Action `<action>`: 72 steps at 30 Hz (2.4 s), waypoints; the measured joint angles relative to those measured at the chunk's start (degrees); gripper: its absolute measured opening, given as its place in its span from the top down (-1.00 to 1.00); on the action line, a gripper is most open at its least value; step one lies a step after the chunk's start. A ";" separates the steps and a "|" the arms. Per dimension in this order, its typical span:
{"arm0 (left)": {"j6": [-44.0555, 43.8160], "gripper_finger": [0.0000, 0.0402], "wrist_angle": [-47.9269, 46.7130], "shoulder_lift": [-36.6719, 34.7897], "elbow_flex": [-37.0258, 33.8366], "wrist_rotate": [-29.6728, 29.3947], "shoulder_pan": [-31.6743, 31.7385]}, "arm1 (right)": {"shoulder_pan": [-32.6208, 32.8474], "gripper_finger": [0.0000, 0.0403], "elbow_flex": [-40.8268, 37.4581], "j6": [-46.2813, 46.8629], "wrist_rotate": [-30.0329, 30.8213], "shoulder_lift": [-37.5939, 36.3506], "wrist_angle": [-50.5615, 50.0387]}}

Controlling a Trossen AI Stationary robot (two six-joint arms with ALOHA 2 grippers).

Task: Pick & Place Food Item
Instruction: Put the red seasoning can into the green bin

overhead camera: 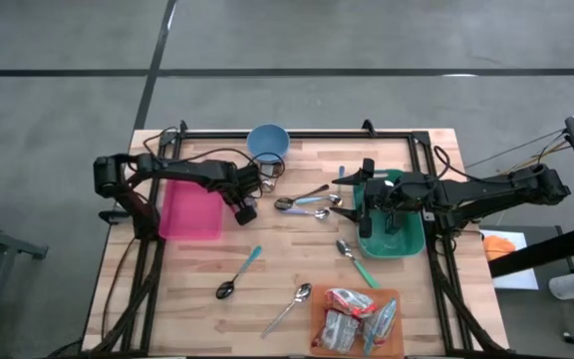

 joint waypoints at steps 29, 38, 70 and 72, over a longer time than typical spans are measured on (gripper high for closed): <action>-5.63 -0.35 -13.03 -0.11 9.52 3.45 -0.17 | 0.02 -0.64 0.01 0.00 0.01 0.00 0.00; -12.86 -0.41 -22.35 -0.11 15.23 8.43 -0.26 | 0.01 -0.64 0.00 -0.01 0.01 0.00 0.00; -20.42 -0.49 -42.81 25.59 24.14 47.94 2.99 | 0.01 -0.64 0.02 -0.02 0.01 0.00 0.00; -20.68 -0.43 -43.20 26.46 24.22 48.09 3.22 | 0.02 -0.64 0.02 -0.01 0.00 0.00 0.00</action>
